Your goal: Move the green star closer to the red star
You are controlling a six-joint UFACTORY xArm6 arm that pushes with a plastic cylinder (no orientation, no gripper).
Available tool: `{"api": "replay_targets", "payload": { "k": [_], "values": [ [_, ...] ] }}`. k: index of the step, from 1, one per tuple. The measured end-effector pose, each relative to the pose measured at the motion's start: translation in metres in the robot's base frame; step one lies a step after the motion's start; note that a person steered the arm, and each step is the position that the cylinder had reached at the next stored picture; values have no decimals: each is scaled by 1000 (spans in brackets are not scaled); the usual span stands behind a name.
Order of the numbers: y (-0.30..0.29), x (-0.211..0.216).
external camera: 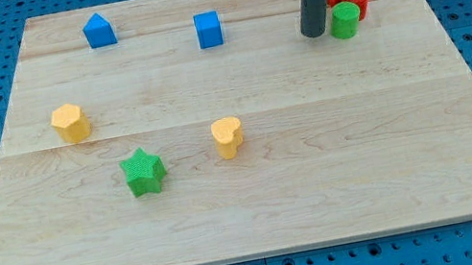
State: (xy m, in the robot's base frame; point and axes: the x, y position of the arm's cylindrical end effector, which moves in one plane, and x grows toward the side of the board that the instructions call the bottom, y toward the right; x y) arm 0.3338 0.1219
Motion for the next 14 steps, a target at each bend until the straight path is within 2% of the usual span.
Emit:
{"api": "replay_targets", "payload": {
  "k": [1, 2, 4, 5, 6, 7, 8, 9, 10, 11, 12, 13, 14],
  "values": [
    [17, 70],
    [-12, 120],
    [-19, 135],
    [-34, 169],
    [-75, 223],
    [-141, 235],
    [-203, 207],
    [-198, 165],
    [-193, 174],
    [-193, 218],
    [-256, 219],
    [-255, 205],
    [-233, 173]
  ]
}}
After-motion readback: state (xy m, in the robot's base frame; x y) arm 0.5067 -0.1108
